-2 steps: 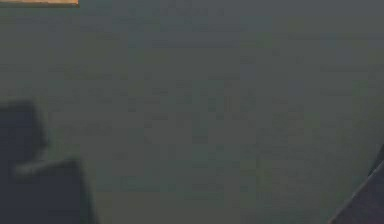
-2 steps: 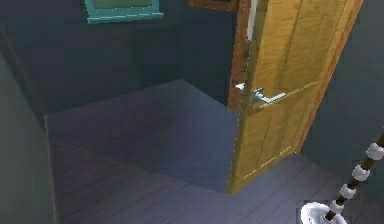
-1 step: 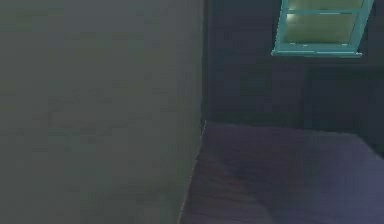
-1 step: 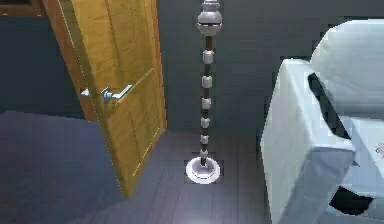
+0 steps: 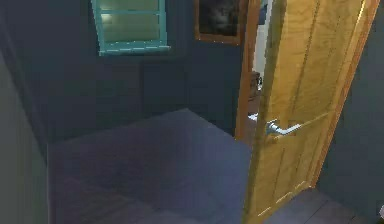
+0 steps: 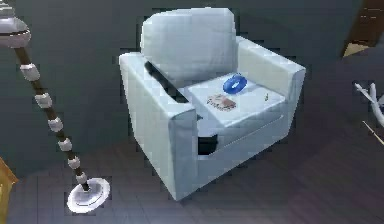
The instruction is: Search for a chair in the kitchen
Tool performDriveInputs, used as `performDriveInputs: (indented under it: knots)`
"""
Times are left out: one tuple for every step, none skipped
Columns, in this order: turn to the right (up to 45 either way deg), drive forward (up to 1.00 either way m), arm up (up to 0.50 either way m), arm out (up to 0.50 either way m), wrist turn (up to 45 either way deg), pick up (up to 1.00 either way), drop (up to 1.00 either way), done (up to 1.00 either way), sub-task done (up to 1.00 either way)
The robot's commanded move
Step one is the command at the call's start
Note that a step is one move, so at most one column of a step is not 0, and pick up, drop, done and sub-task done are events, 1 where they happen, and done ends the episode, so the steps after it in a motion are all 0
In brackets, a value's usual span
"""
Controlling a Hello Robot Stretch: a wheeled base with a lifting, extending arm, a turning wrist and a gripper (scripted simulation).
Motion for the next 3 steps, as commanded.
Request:
performDriveInputs:
  knots:
    - [45.0, 0.00, 0.00, 0.00, 0.0, 0.00, 0.00, 0.00, 0.00]
    - [9.0, 0.00, 0.00, 0.00, 0.0, 0.00, 0.00, 0.00, 0.00]
    - [0.0, 0.05, 0.00, 0.00, 0.0, 0.00, 0.00, 0.00, 0.00]
